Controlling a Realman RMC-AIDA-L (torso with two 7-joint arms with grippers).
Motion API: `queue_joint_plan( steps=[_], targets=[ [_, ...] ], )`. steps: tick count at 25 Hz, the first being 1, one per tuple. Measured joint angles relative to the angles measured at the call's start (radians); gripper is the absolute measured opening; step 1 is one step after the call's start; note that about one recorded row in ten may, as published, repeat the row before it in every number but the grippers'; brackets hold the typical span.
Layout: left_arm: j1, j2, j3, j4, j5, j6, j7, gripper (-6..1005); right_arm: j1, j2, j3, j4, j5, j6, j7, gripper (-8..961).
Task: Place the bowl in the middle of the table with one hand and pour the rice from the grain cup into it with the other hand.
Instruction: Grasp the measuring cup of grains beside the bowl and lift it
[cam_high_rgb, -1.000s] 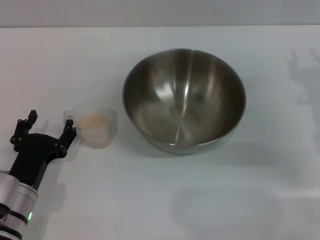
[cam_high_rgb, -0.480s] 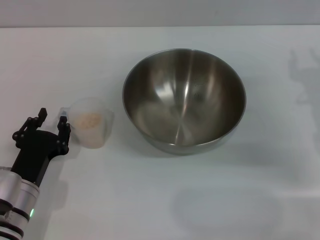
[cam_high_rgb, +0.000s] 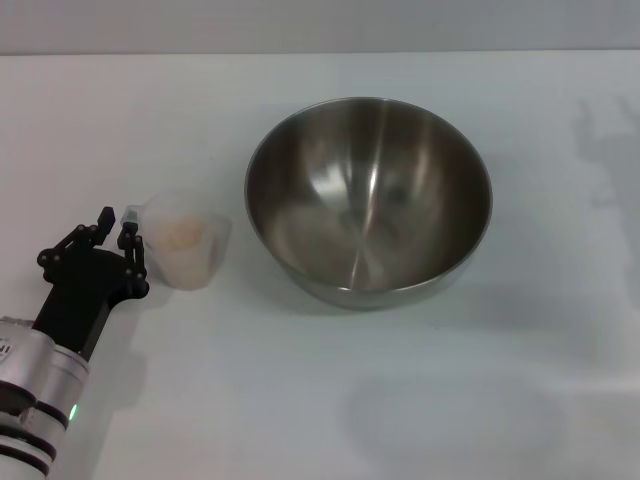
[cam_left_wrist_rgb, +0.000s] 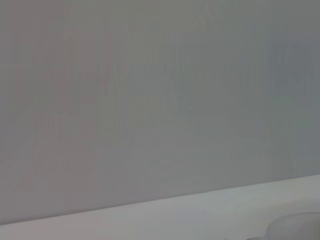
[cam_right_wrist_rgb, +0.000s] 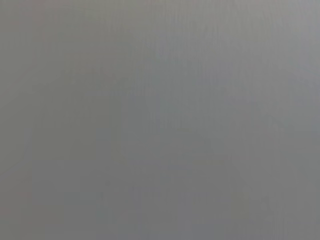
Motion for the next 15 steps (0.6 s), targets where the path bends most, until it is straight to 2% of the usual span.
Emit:
queue_joint_plan(
  steps=[1, 7, 12, 15],
  targets=[
    [-0.006, 0.000, 0.000, 0.000, 0.000, -0.003, 0.000, 211, 0.000, 0.000, 0.000, 0.000, 0.000, 0.000, 0.000, 481],
    [-0.025, 0.000, -0.002, 0.001, -0.003, -0.024, -0.007, 166, 0.003, 0.000, 0.000, 0.001, 0.000, 0.000, 0.000, 481],
    [-0.043, 0.000, -0.004, -0.001, -0.005, -0.048, -0.008, 30, 0.004, 0.000, 0.000, 0.000, 0.000, 0.000, 0.000, 481],
    [-0.045, 0.000, -0.006, -0.004, -0.004, -0.054, -0.008, 29, 0.004, 0.000, 0.000, -0.001, 0.000, 0.000, 0.000, 481]
  ],
)
